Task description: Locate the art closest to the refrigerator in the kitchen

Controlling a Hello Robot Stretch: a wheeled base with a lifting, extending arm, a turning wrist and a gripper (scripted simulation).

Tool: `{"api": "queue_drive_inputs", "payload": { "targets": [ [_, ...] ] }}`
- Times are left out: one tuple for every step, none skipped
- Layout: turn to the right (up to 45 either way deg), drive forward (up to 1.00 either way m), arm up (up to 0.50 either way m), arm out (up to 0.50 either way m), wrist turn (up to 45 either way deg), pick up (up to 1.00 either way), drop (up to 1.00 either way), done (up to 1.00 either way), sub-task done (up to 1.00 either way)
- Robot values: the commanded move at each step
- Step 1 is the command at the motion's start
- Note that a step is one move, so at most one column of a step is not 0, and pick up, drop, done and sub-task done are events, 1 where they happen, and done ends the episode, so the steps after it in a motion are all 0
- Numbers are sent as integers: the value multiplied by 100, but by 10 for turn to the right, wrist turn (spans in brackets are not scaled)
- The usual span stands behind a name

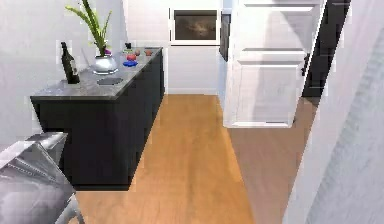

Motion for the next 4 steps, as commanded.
{"api": "queue_drive_inputs", "payload": {
  "targets": [
    [0, 100, 0, 0, 0, 0, 0, 0, 0],
    [0, 100, 0, 0, 0, 0, 0, 0, 0],
    [0, 15, 0, 0, 0, 0, 0, 0, 0],
    [0, 90, 0, 0, 0, 0, 0, 0, 0]
  ]
}}
